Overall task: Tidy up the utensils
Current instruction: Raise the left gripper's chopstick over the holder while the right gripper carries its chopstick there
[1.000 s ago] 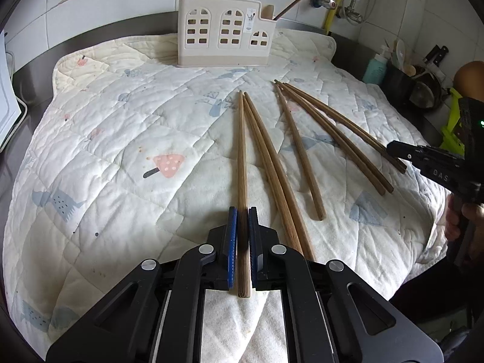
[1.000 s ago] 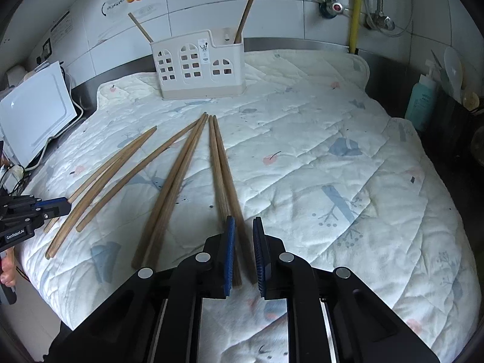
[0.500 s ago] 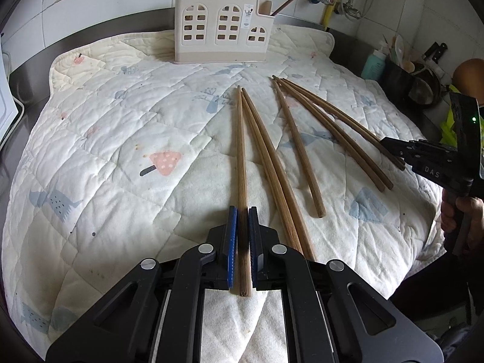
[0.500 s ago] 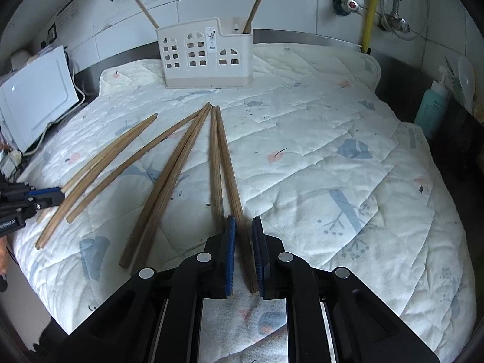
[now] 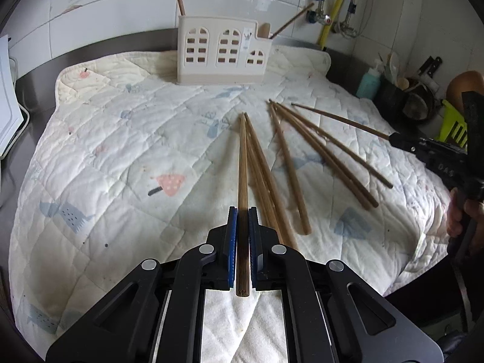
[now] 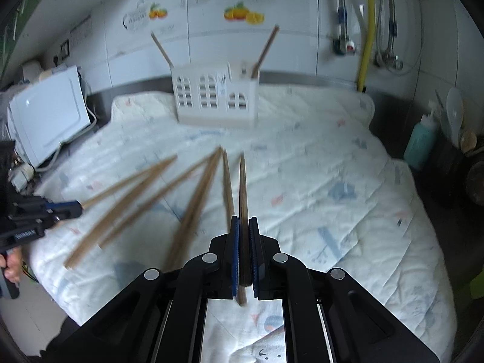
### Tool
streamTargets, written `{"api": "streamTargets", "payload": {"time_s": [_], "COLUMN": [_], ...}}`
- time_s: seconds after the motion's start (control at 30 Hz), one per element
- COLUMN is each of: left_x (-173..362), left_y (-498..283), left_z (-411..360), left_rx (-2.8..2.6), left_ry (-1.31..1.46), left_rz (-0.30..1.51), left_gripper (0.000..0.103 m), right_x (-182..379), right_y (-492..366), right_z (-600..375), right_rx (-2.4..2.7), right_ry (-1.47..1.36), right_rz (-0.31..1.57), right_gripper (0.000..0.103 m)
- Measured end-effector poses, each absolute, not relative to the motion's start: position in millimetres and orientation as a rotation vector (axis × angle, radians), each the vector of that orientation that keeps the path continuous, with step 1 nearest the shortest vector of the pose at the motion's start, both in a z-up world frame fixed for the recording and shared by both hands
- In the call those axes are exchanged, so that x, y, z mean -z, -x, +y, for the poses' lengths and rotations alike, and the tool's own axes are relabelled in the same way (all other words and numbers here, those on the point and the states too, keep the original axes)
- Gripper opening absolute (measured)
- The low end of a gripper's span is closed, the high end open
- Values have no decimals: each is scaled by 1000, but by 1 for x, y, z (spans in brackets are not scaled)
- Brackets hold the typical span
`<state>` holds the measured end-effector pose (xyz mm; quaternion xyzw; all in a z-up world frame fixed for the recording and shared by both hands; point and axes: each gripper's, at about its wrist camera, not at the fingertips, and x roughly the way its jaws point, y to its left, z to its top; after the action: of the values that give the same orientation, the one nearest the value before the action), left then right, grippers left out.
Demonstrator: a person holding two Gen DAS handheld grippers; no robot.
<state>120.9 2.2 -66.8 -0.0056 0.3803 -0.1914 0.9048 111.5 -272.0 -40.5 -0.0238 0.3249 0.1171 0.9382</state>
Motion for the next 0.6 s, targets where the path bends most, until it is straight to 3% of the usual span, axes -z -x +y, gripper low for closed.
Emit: {"api": "streamTargets", "payload": {"time_s": [0.6], "left_x": [-7], "left_y": [-151], "left_z": [2], "left_rx": [398], "left_ry": [-36], "left_rz": [606], "left_gripper": [5], "right_x": [-70], "right_y": [-158], "right_z": [-266], "right_rx": [-340], "right_ry": [71], "right_rz": [527], "right_gripper": [6]}}
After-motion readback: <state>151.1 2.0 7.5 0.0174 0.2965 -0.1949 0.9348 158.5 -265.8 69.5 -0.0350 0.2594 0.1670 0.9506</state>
